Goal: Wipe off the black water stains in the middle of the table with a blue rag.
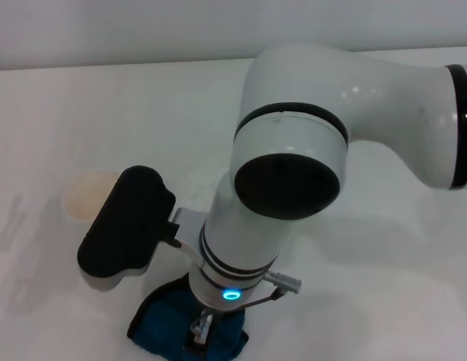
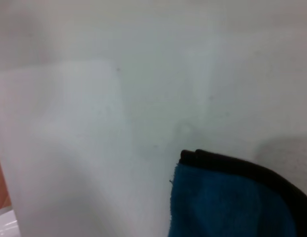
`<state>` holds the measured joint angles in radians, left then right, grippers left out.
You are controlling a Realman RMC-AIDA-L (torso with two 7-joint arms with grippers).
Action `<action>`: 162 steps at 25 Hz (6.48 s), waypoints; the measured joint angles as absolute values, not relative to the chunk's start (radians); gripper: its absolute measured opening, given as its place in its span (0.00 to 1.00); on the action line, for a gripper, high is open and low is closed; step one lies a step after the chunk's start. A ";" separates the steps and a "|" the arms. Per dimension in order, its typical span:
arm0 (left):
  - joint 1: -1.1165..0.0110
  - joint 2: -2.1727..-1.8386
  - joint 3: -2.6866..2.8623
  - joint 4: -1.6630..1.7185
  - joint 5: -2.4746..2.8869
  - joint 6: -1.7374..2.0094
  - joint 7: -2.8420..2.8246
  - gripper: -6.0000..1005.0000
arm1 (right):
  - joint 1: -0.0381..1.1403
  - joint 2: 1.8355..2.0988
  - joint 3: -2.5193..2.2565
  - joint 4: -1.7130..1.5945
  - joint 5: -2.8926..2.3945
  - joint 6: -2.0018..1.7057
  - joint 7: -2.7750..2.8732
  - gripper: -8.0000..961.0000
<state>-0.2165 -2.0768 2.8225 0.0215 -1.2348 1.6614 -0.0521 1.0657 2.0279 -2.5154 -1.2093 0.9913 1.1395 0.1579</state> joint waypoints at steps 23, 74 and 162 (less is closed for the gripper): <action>-0.213 -2.075 2.819 0.021 -1.237 1.661 -0.029 0.88 | 1.087 2.028 -2.382 -1.030 0.769 1.205 0.161 0.13; -0.272 -2.076 2.818 0.023 -1.291 1.626 -0.033 0.88 | 0.619 2.010 -1.541 -1.290 0.305 1.585 -0.273 0.16; -0.306 -2.082 2.818 0.034 -1.489 1.532 -0.049 0.88 | 0.331 2.007 -0.608 -0.276 2.116 1.148 -2.690 0.72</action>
